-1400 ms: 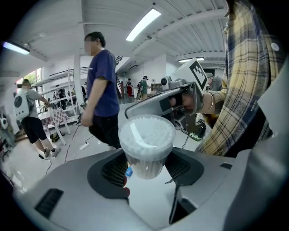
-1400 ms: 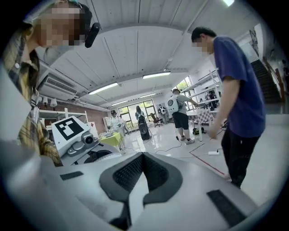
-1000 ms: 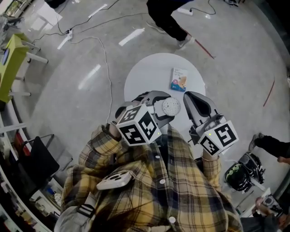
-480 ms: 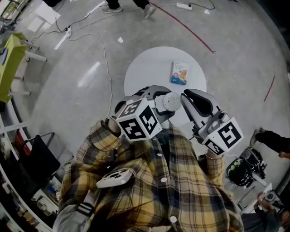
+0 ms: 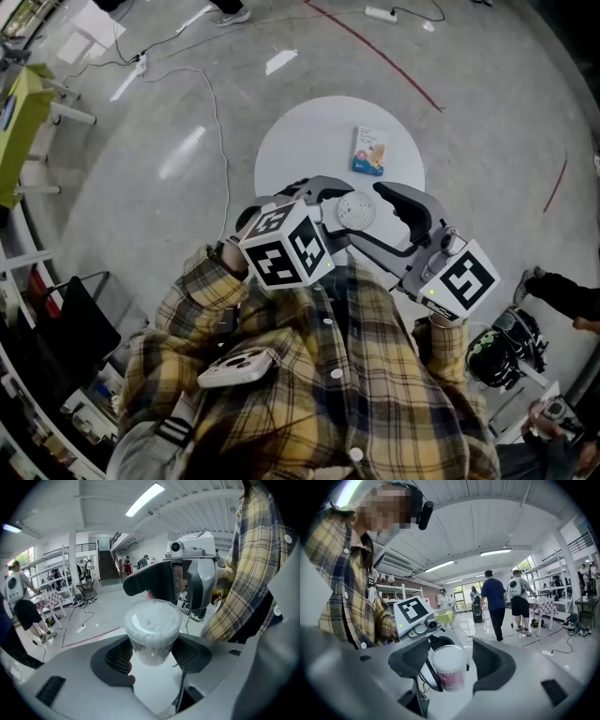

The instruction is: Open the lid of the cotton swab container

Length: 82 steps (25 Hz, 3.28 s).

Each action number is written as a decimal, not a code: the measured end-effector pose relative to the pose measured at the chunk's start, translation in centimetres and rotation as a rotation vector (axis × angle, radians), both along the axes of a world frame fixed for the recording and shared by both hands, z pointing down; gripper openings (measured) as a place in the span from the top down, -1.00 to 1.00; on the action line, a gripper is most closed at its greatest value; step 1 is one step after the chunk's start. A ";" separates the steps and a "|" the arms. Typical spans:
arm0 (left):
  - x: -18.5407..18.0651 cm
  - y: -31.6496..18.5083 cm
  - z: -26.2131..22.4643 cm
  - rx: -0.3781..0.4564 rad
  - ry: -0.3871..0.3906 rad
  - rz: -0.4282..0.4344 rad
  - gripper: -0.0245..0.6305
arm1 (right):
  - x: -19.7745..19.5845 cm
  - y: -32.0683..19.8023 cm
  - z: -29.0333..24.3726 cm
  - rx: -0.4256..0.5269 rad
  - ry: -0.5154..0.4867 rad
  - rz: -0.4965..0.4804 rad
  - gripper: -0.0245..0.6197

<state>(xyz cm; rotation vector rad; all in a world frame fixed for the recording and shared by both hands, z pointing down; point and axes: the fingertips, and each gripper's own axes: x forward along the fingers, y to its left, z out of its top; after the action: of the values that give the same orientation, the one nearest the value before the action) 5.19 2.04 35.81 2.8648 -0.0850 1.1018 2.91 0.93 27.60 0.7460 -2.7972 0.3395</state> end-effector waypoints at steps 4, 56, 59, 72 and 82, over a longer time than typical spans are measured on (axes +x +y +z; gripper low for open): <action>-0.1 0.1 -0.1 -0.003 -0.002 0.005 0.10 | -0.5 0.2 0.7 -0.007 0.048 -0.053 -0.01; -1.5 -0.7 -0.1 0.054 -0.007 0.053 0.12 | -2.8 -1.3 1.5 -0.262 -0.040 -0.152 0.08; -1.7 -0.7 -0.1 0.044 -0.002 0.054 0.12 | -3.0 -1.4 1.5 -0.275 -0.041 -0.148 0.07; -2.3 0.5 1.3 0.011 -0.031 0.079 0.12 | -1.3 -3.4 -0.8 -0.209 -0.138 -0.023 0.10; -1.8 1.0 1.0 0.002 -0.016 0.078 0.12 | 1.7 -6.6 1.2 -0.170 -0.092 0.173 0.36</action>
<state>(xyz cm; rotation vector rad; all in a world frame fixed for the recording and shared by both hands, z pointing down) 3.43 3.03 36.78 2.8847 0.0247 1.1383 4.61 -5.62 28.82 0.9555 -2.7480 0.6488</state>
